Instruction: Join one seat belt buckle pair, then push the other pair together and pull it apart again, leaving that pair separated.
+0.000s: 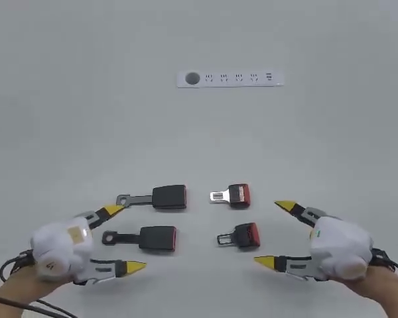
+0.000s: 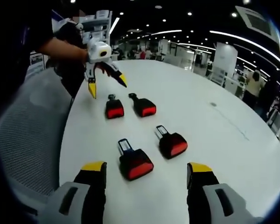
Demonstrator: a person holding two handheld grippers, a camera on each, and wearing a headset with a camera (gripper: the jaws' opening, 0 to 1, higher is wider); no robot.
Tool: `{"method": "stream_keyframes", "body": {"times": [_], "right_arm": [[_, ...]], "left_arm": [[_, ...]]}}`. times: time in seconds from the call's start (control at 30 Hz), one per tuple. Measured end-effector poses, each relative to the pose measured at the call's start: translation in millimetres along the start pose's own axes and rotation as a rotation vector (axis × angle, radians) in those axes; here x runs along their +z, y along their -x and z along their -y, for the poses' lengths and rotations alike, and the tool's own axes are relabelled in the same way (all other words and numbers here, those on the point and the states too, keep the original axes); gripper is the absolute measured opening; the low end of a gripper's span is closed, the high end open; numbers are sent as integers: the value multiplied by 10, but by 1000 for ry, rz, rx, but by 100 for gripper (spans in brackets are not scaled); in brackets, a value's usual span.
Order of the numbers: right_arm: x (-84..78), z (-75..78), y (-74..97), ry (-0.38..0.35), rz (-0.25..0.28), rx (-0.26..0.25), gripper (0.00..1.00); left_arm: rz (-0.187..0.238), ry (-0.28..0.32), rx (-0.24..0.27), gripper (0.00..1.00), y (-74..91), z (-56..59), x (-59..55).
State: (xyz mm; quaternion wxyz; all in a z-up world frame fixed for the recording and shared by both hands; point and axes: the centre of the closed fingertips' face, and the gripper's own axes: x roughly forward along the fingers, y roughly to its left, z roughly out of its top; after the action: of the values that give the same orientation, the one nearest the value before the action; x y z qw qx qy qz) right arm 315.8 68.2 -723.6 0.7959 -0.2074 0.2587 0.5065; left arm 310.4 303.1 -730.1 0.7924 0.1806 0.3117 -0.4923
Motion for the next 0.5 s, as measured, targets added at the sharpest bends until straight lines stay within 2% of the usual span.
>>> {"method": "stream_keyframes", "body": {"times": [0.27, 0.5], "right_arm": [[-27, -33, -82, 48, -33, 54, 60], [-90, -82, -144, 89, -71, 109, 50]], "left_arm": [[-66, -60, -65, 65, -106, 84, -30], [-106, -101, -105, 58, -203, 129, -32]]}}
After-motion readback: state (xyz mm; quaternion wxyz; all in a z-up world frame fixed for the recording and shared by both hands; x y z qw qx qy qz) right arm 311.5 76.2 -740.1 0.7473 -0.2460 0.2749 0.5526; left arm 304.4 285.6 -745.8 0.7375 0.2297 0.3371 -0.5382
